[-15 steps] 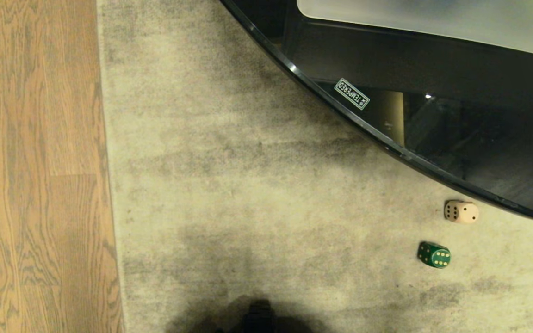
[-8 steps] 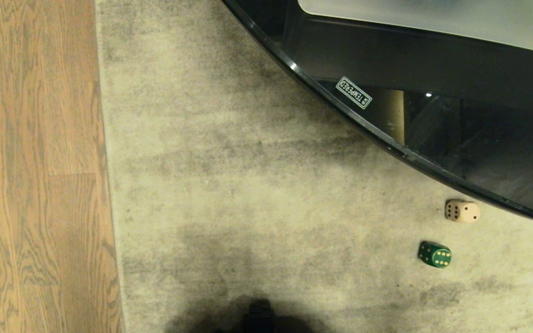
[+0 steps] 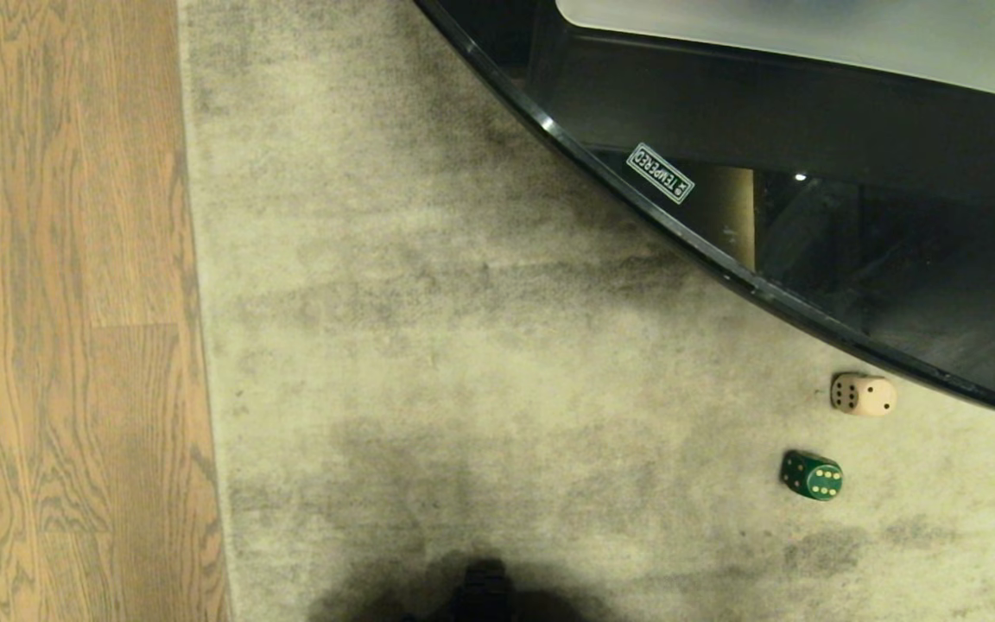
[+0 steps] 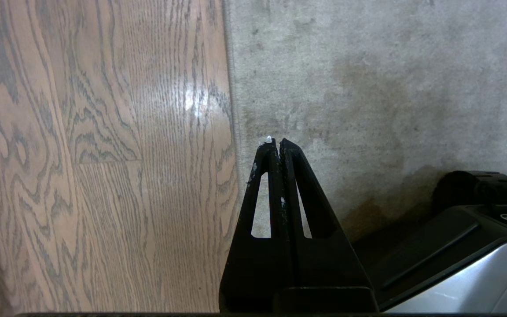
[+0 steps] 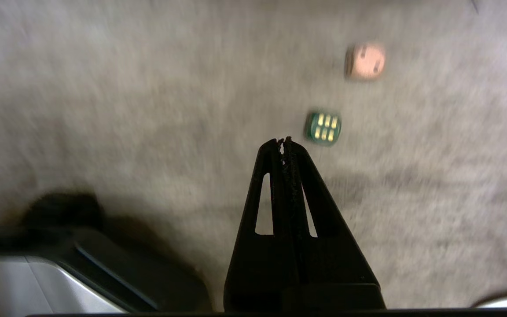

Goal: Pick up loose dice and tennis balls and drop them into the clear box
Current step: Find toys out of the box, then pick up toys out of the box

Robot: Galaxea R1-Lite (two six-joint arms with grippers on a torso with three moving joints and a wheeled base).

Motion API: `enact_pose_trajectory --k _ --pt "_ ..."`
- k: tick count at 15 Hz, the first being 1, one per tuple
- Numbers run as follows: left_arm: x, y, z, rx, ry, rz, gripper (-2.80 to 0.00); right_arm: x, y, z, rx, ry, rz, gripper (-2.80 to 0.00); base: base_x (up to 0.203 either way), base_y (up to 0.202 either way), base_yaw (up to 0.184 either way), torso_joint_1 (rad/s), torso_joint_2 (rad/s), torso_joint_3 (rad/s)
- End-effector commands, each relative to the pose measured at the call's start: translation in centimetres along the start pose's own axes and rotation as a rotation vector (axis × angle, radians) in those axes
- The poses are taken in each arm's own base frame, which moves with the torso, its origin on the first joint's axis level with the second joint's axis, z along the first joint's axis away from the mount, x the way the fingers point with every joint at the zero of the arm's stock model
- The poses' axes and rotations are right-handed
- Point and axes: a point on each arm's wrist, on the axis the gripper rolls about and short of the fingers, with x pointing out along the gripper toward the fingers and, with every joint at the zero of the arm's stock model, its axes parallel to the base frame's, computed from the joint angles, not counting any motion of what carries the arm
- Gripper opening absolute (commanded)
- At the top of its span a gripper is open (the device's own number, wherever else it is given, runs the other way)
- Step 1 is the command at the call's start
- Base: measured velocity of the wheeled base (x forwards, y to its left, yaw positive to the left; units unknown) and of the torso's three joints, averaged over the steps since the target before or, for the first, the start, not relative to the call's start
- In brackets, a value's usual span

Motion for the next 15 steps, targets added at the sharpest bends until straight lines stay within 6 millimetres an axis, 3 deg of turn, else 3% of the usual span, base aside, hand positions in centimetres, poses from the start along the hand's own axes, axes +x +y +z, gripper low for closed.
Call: enact_pose_trajectory --k 1,5,7,10,15 --pt "0.0 0.0 -0.1 -0.001 0.004 0.0 -2.8 0.8 0.0 4.9 0.0 0.023 0.011 -2.8 0.0 0.0 0.0 0.0 0.0 0.0" --pt "0.0 0.0 -0.1 -0.001 0.004 0.0 -2.8 3.7 -0.2 12.4 0.002 0.097 0.009 -2.8 0.0 0.0 0.0 0.0 0.0 0.0" --pt "0.0 0.0 -0.1 -0.001 0.004 0.0 -2.8 4.5 -0.3 13.9 0.002 0.239 -0.019 -2.8 0.0 0.0 0.0 0.0 0.0 0.0" --pt "0.0 0.0 -0.1 -0.001 0.004 0.0 -2.8 5.8 -0.5 13.7 -0.018 0.425 -0.114 -2.8 0.0 0.0 0.0 0.0 0.0 0.0" --pt "0.0 0.0 -0.1 -0.001 0.004 0.0 -2.8 7.2 -0.5 9.9 -0.045 0.643 -0.157 -2.8 0.0 0.0 0.0 0.0 0.0 0.0"
